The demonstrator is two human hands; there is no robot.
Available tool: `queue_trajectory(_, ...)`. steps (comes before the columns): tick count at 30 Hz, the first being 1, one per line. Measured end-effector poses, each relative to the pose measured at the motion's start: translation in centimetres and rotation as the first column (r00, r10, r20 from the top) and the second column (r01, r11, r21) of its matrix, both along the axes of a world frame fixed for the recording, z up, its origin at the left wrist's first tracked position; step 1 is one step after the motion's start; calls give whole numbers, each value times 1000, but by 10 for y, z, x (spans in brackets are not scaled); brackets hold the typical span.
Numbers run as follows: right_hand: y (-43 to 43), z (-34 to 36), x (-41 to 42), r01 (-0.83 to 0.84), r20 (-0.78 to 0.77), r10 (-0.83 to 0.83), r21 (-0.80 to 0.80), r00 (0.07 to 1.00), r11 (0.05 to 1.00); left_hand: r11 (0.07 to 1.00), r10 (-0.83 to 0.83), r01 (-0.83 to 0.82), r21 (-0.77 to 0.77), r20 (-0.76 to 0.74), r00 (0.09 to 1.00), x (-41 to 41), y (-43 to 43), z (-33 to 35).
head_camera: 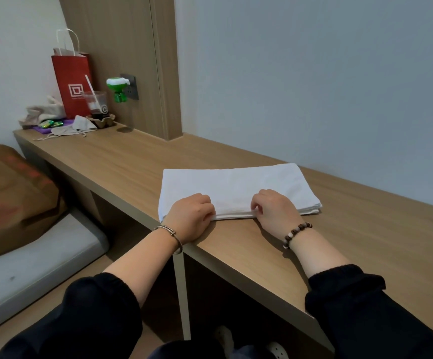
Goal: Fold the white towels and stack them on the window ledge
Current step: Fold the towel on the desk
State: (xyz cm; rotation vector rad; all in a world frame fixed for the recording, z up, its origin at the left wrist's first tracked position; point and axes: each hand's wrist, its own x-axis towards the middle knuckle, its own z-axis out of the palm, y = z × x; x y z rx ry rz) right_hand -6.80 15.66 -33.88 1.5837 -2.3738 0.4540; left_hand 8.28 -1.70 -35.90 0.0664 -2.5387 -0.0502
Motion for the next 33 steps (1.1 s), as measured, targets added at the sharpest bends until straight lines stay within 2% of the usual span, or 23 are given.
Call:
queue_trajectory(5,5,0,-8,102,-49,-100,45,994,994,995,19,-18,96,-9,1000,2,4,-3)
queue_trajectory(8,19,1,-26,308,-15,-309,-30,951,951,976,81,-85,200,31,996,2,7,-2)
queue_trajectory(11,40,-3,-48,561,230,-524,-146,820,815,949,161,-183,257,104,981,-2,12,3)
queue_trajectory(13,52,-6,-58,651,368,-569,-149,735,744,921,240,-279,271,167,956,-9,15,10)
queue_trajectory(17,59,-5,-63,689,591,-466,-224,659,690,859,353,-417,297,246,903,-22,21,16)
queue_trajectory(20,57,-4,-65,748,740,-371,-261,561,610,853,410,-458,249,221,885,-25,28,11)
queue_trajectory(23,59,0,-67,758,788,-339,-232,513,609,862,425,-460,213,190,885,-27,29,7)
queue_trajectory(26,58,1,-66,736,785,-334,-216,521,641,889,406,-432,155,170,898,-27,27,5)
queue_trajectory(30,48,7,-62,742,761,-247,-414,600,527,919,357,-377,113,164,920,-26,26,2)
queue_trajectory(33,39,10,-63,727,752,-222,-446,621,521,921,349,-376,100,218,911,-26,27,3)
